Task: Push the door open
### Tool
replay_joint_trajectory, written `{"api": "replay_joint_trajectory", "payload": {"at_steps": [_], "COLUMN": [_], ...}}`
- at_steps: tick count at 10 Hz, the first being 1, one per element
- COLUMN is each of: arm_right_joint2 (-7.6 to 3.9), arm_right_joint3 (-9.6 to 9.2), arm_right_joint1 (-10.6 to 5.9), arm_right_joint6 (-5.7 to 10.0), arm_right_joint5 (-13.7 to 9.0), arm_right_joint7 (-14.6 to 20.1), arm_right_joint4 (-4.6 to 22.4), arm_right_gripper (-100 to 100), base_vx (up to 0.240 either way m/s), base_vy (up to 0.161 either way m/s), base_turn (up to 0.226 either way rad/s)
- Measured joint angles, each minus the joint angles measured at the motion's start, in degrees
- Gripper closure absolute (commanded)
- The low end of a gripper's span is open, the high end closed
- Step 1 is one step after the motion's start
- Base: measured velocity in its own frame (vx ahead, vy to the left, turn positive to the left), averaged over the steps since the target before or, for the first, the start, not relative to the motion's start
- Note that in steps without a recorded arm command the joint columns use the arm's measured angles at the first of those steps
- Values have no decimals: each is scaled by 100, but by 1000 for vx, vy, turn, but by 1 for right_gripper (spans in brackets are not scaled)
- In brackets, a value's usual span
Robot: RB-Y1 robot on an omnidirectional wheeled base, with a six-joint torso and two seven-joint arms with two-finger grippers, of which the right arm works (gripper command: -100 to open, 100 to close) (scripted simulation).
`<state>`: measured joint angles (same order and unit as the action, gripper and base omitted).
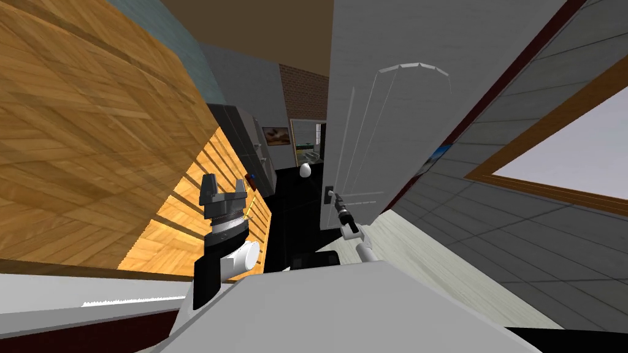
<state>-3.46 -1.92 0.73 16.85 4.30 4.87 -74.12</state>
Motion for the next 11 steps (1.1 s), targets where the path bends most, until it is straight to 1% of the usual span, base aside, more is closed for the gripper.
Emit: {"api": "replay_joint_trajectory", "payload": {"at_steps": [2,4,5,7,9,11], "arm_right_joint2": [50,140,146,76,52,62], "arm_right_joint3": [-9,-24,-26,3,33,66], "arm_right_joint1": [30,71,75,43,10,-34], "arm_right_joint6": [-36,-96,-105,-75,-46,-13], "arm_right_joint5": [-16,-33,-34,-41,-45,-50], "arm_right_joint7": [22,48,51,46,32,21], "arm_right_joint4": [-59,-153,-158,-104,-59,3], "arm_right_gripper": [-100,-100,-100,-100,-100,-100], "base_vx": [-202,-135,95,196,223,207], "base_vy": [65,59,20,3,17,6], "base_turn": [-36,-24,20,17,18,18]}}
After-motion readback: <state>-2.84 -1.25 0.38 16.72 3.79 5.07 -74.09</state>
